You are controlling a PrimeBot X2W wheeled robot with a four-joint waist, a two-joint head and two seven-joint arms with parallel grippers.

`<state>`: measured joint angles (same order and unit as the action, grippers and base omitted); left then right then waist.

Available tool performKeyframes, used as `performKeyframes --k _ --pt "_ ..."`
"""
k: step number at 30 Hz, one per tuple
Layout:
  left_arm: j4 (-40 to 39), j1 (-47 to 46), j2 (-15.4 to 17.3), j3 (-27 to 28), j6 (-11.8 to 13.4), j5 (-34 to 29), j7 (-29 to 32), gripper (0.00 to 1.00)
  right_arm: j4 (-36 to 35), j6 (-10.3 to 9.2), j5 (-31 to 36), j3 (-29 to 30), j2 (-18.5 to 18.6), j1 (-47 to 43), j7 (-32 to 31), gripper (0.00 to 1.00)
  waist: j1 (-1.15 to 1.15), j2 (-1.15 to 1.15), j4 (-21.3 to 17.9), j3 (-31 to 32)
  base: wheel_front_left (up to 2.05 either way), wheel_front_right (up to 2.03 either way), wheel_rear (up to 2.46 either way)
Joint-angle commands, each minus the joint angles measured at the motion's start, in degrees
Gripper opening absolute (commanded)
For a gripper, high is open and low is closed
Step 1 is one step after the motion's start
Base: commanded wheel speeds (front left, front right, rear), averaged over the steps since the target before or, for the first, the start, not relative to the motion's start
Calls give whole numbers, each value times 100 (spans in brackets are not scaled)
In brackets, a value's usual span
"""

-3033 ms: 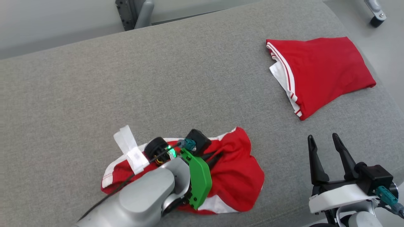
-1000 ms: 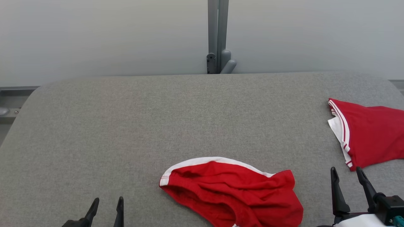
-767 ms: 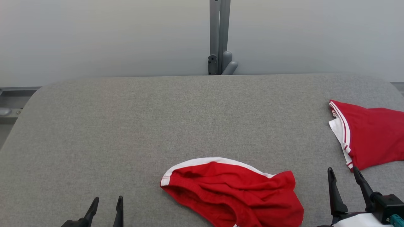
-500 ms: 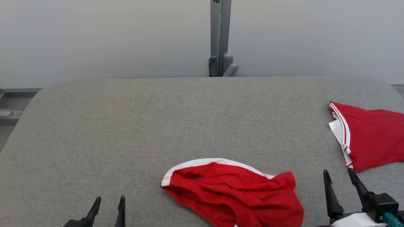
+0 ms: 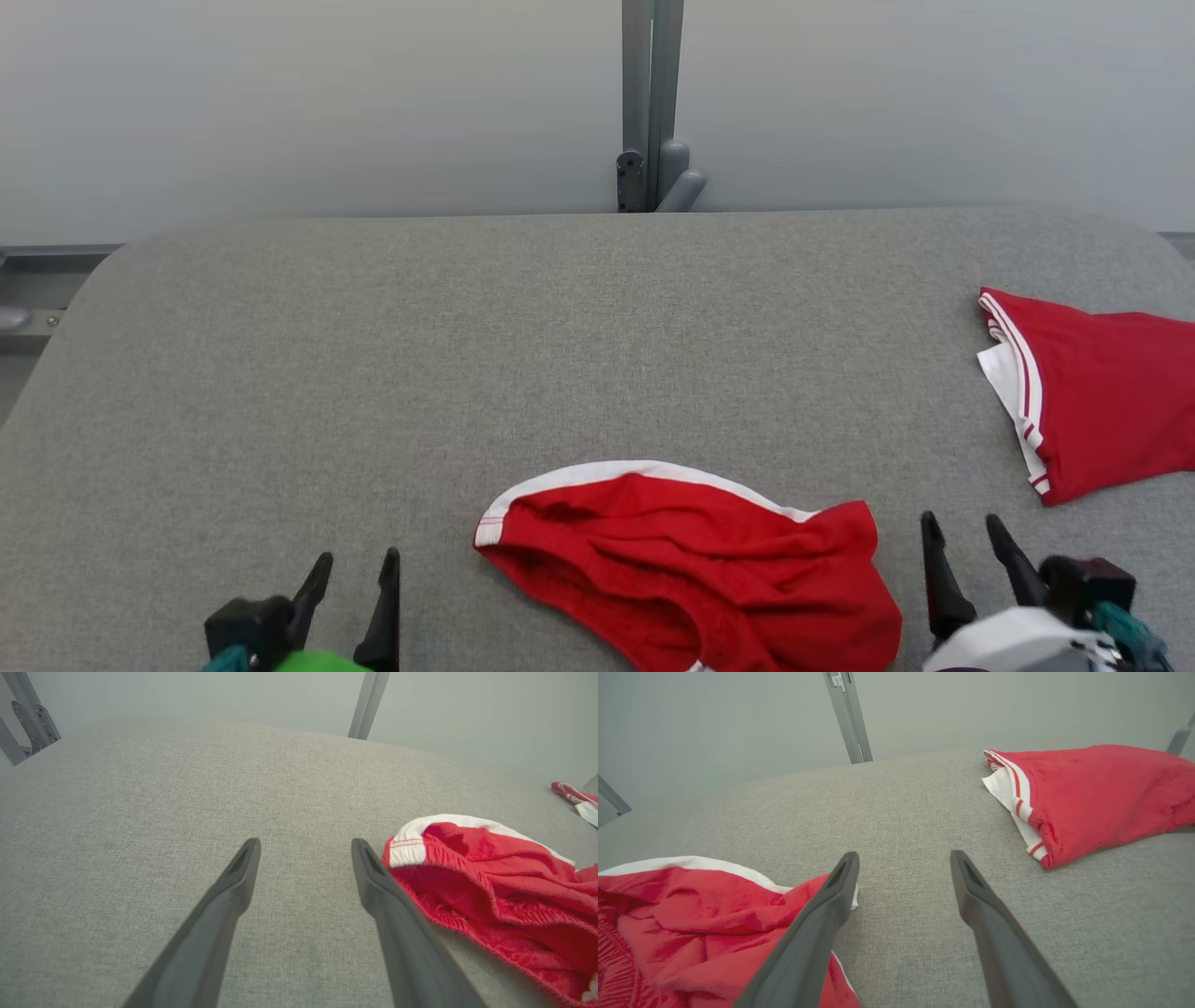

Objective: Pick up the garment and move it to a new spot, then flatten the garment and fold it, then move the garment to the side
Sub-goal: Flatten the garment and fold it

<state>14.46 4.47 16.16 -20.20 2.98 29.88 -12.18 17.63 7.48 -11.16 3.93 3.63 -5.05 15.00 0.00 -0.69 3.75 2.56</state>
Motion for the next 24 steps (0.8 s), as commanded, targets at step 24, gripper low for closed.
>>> performKeyframes --k 24 --pt "-142 -1664 -581 -700 -298 546 2062 100 205 0 -954 -787 142 1172 -3208 100 0 69 31 -651 0 0 0"
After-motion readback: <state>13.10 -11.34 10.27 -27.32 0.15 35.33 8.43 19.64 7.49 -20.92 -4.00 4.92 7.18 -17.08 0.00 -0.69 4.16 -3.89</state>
